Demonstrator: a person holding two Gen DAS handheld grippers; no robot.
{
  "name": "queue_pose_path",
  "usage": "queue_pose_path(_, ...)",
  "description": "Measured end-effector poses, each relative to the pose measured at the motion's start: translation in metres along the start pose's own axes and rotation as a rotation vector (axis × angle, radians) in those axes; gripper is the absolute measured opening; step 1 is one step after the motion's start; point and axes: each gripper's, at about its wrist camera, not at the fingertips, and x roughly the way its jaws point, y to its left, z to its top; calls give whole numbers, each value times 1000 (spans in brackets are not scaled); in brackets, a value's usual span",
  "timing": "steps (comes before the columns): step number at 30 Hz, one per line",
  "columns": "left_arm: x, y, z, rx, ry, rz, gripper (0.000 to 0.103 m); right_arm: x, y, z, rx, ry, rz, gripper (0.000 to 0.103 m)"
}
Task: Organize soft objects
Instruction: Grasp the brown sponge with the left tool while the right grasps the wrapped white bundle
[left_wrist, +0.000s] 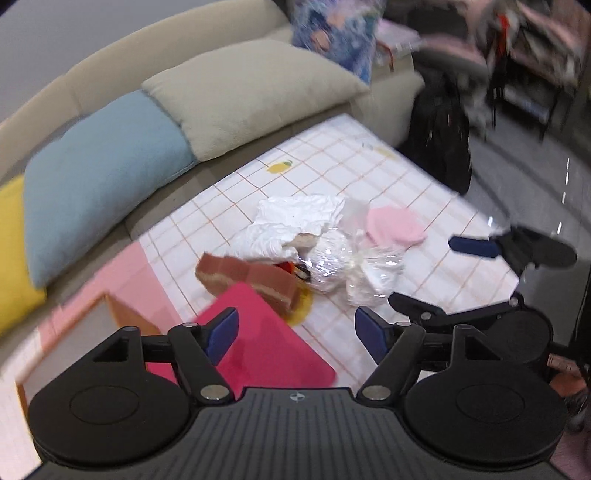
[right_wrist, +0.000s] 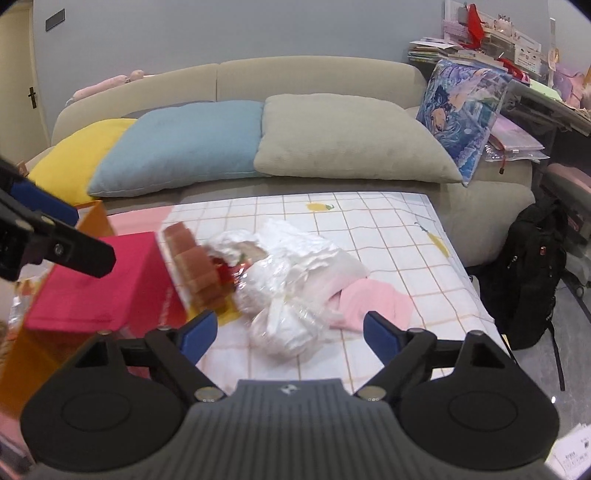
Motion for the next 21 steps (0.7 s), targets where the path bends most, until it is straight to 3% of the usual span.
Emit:
queue_pose_path(4,35,-15,15,176,93,42,85,29,-5,3,-13,0,32,87)
queue_pose_path(9,76,-29,24,322,182,96,85,56,-10,-1,-31,-20,49,90)
queue_pose_path(13,105,-28,30,346,253,111,85,70,-9,-12,-62,15,99,90)
queue_pose_path(21,136,-36,32,398,328,180,85,80,-5,-21,-105,11,117,88)
